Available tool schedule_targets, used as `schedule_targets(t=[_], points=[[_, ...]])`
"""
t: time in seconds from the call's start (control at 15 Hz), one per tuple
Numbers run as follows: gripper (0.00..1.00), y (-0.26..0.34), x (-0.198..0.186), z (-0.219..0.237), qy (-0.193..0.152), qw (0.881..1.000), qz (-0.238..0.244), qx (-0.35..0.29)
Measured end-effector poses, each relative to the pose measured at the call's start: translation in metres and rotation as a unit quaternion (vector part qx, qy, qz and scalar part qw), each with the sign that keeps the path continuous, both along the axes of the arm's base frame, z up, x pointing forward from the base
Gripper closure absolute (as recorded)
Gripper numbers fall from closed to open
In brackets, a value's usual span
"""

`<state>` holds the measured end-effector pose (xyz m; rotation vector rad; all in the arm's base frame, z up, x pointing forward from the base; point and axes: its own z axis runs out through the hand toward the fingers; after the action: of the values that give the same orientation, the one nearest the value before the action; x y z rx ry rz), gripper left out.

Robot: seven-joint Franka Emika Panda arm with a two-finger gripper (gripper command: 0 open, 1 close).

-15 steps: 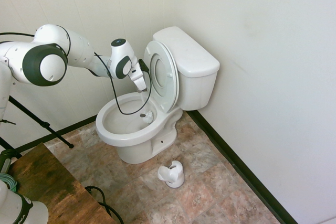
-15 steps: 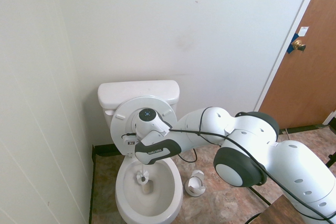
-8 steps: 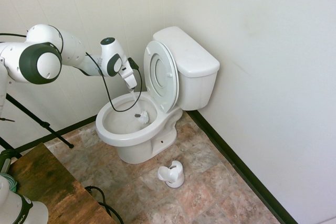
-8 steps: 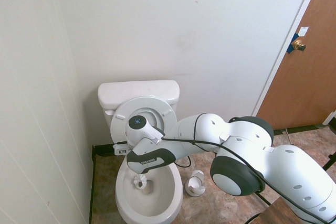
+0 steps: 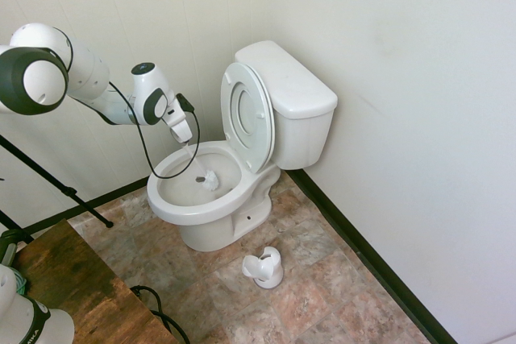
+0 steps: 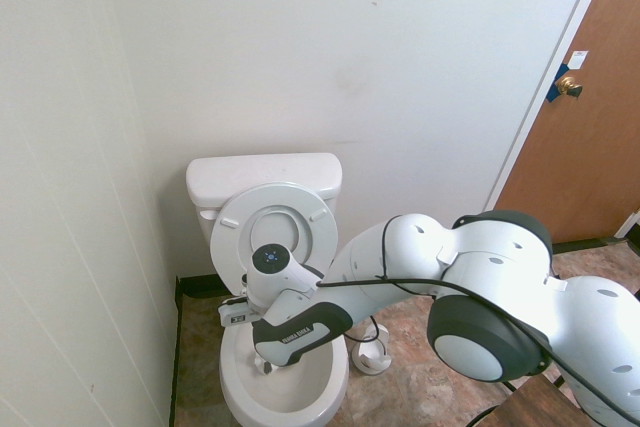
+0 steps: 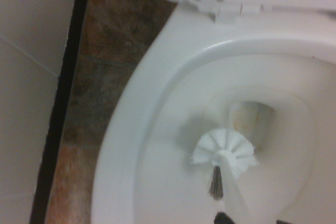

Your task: Clean the toilet

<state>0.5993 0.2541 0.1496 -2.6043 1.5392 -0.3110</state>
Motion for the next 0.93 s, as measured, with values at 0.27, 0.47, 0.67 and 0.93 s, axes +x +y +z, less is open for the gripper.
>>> schedule_targets(t=[0.27, 0.47, 0.67, 0.93], points=[[1.0, -0.026, -0.05, -0.007, 0.013, 1.0, 0.003, 0.005], [1.0, -0.064, -0.057, -0.004, 0.017, 1.0, -0.014, 0.012], [1.0, -0.123, -0.036, 0.001, 0.011, 0.998, -0.05, 0.021], [1.0, -0.156, 0.016, 0.015, 0.01, 0.997, -0.073, 0.036]])
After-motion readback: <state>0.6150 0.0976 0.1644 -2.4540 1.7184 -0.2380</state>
